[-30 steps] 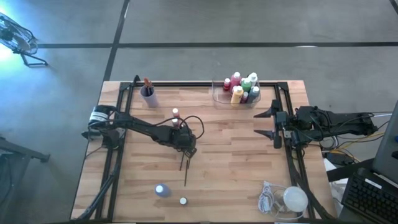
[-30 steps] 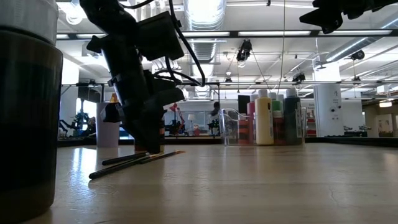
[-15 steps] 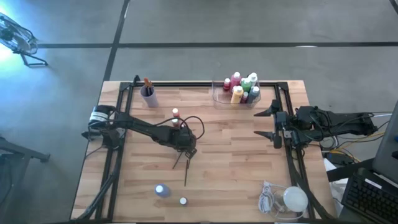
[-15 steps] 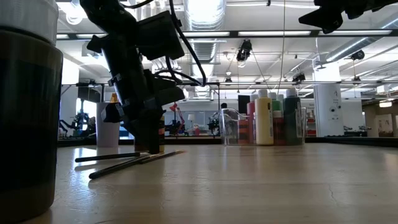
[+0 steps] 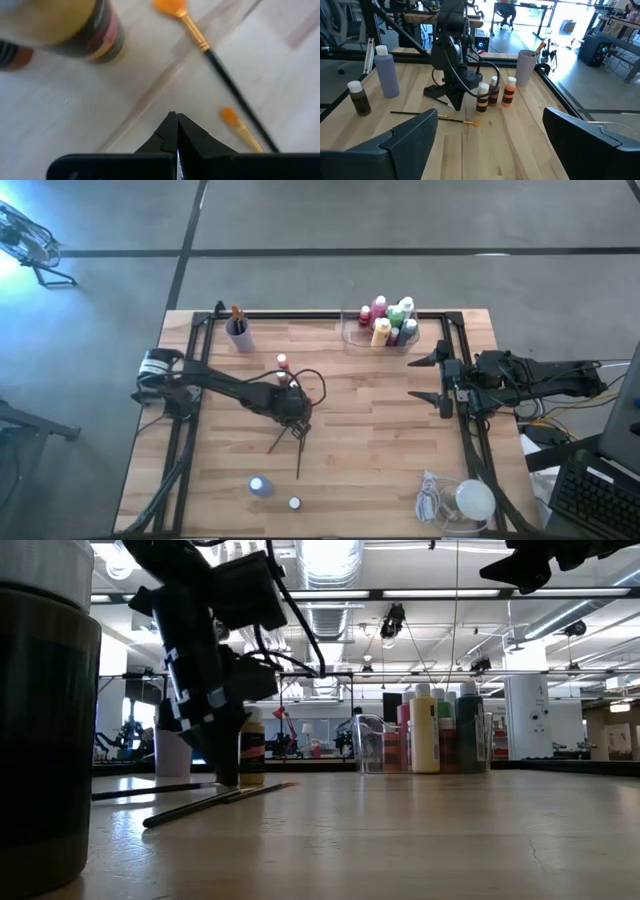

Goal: Pick & Place Paint Supplies
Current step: Put the silver paint brush into the violet cup

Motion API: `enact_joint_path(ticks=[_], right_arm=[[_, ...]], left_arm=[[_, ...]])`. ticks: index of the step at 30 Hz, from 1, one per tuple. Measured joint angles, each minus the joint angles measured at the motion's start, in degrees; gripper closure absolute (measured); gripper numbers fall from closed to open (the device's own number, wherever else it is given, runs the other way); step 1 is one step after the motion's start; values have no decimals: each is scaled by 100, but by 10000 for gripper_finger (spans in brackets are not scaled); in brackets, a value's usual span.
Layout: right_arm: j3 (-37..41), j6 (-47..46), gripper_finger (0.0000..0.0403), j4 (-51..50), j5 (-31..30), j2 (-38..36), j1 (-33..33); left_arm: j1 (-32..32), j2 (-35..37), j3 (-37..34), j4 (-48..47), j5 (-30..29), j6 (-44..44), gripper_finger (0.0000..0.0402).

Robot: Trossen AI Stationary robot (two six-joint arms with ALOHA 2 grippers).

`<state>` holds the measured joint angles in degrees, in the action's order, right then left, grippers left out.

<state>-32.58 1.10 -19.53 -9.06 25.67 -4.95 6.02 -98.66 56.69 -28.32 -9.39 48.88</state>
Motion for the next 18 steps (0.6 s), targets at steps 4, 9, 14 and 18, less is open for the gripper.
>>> enact_joint_path(ticks=[4,9,14,18], right_arm=[[-2,0,62,2,0,0,0],[-2,-2,75,1,1,0,0],[-2,-1,90,0,0,4,-1],[-2,-1,101,0,2,4,-2]], left_arm=[[-3,203,7,-24,-73,-124,401],[-6,441,7,-26,-174,-358,401],[-6,851,7,-360,-658,-500,401],[-11,1353,9,-797,-1269,-425,401]])
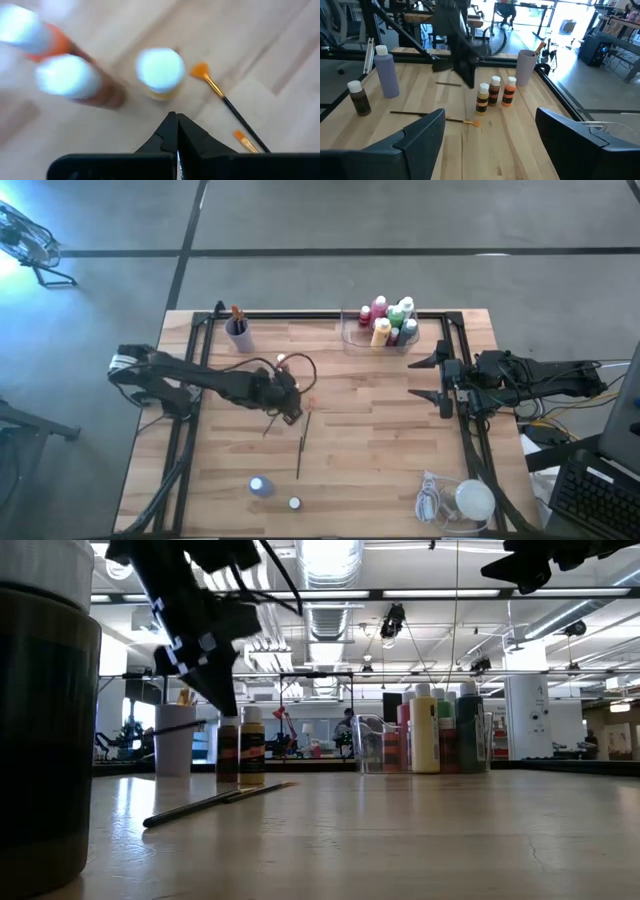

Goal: Pick & Place Paint Supplies
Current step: Put the silver paint brush into the violet cup

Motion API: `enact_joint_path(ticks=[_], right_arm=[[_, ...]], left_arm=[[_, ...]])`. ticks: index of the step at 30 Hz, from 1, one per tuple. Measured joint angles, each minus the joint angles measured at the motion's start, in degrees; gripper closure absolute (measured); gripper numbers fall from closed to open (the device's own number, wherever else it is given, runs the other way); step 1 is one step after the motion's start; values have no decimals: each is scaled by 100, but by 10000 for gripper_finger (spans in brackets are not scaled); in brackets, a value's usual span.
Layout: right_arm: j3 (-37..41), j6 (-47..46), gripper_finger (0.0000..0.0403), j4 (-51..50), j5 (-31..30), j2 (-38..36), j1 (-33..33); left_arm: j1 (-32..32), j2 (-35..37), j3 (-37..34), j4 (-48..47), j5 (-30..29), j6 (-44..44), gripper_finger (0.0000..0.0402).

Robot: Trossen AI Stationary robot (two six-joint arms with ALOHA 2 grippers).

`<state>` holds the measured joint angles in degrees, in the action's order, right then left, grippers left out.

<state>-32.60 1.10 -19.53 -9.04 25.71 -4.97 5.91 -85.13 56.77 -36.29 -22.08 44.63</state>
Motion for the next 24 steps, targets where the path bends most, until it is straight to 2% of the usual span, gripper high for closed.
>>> enact_joint_path(ticks=[6,9,12,16,19,21,24], right_arm=[[0,-2,117,2,-2,0,2],[0,0,124,-2,-2,-2,2],[0,0,131,-2,-2,-2,1],[0,-2,141,-2,-2,-2,2],[0,1,150,0,-2,-2,0],[0,-1,156,0,-2,-2,2],[1,-2,163,-1,-2,-5,2]], left_arm=[[4,918,0,-348,-901,-79,401],[-2,1370,0,-352,-1532,-188,401],[-11,1737,-20,-330,-2501,-400,401],[-32,2073,-104,-276,-4231,-850,401],[-176,2246,-189,-140,-5080,-1184,401],[-413,2338,-253,13,-5326,-1426,401],[-978,2411,-336,266,-5351,-1949,401]])
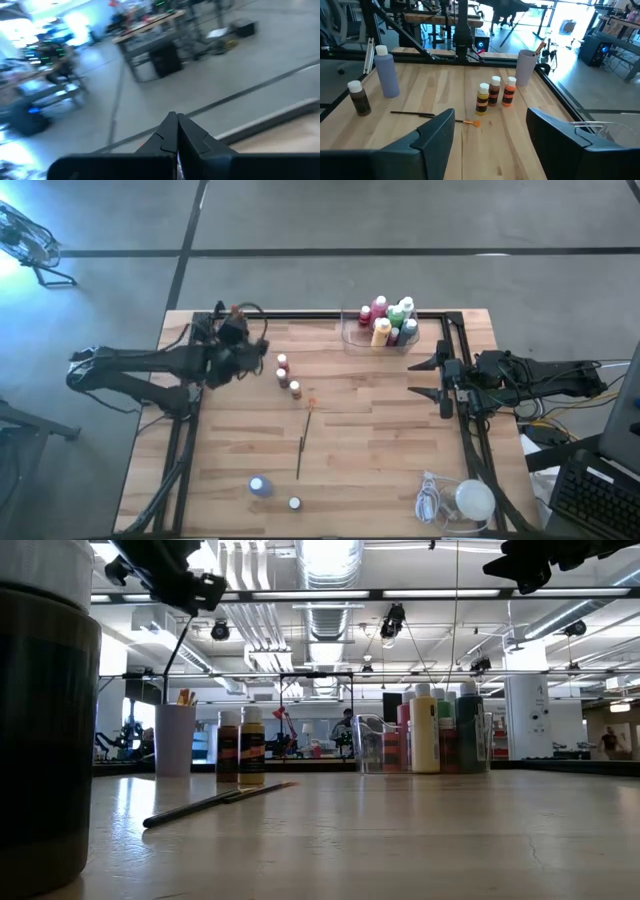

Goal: Pick & Place Paint Supplies
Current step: Put the silver paint brush into the violet cup

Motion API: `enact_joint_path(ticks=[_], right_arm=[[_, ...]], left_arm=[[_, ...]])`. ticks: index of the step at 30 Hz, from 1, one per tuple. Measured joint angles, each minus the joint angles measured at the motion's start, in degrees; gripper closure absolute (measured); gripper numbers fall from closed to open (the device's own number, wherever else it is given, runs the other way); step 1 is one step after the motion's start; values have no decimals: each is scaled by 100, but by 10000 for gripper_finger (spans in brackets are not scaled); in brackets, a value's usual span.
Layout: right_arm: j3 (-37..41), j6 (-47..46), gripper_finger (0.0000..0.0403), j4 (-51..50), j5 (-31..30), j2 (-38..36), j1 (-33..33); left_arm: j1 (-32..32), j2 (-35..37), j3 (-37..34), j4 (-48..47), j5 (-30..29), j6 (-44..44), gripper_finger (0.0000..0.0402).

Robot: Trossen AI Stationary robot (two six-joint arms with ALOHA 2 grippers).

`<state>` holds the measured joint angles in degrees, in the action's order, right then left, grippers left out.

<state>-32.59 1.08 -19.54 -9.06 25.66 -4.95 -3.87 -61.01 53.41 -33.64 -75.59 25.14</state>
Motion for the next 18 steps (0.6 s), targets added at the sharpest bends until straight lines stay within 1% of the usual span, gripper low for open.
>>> enact_joint_path(ticks=[2,5,7,9,11,13,16,18], right_arm=[[-1,2,168,1,0,-1,0],[-1,1,173,1,0,-1,-2],[-1,2,176,0,0,1,-1],[-1,1,179,-1,0,1,-1],[-1,1,179,0,0,1,-2],[-1,1,177,1,0,1,0],[-1,2,168,1,0,1,-1],[-1,0,161,1,0,1,0]], left_arm=[[-412,4,-55,223,58,-384,401],[-1002,9,-193,810,400,-969,401],[-1387,23,-367,1490,817,-1509,401],[-1723,59,-558,2260,1452,-2038,401],[-1974,122,-732,2928,1847,-2402,401],[-2129,196,-862,3355,1953,-2661,401],[-2281,345,-1006,3500,1956,-2843,401],[-2371,467,-1133,3759,1958,-2998,401]])
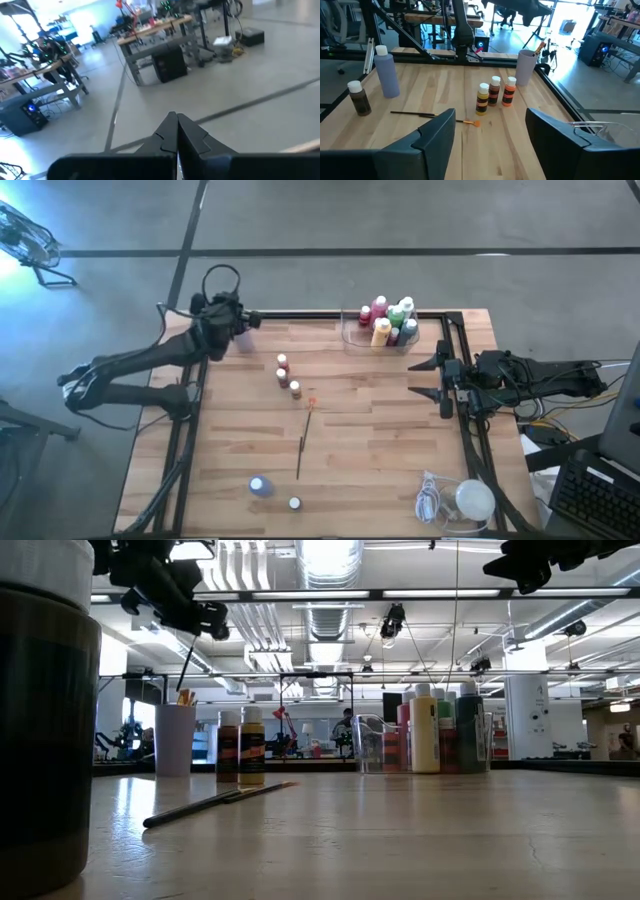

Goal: Pick & Place Paint Supplies
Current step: Put the silver paint brush into the violet cup

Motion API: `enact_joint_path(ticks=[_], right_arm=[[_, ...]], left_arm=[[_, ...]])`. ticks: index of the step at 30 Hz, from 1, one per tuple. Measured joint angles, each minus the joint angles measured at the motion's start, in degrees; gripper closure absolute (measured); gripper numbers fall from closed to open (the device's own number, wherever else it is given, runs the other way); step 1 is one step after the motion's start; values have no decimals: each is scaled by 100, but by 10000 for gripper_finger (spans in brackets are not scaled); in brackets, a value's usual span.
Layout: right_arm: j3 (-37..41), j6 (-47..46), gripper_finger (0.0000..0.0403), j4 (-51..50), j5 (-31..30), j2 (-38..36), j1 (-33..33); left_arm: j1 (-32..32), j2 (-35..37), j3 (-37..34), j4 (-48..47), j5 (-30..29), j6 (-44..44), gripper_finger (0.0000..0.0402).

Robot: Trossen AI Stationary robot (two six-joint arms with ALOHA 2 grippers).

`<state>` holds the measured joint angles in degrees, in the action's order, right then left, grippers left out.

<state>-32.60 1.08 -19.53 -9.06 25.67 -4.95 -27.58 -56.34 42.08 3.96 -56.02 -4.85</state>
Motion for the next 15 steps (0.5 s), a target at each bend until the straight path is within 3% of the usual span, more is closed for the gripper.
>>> enact_joint_path(ticks=[9,15], right_arm=[[0,2,128,-1,1,0,-1],[0,0,107,0,0,2,-1]], left_arm=[[-307,293,-1004,2370,599,-1220,401],[-330,284,-1573,3253,719,-1684,402]])
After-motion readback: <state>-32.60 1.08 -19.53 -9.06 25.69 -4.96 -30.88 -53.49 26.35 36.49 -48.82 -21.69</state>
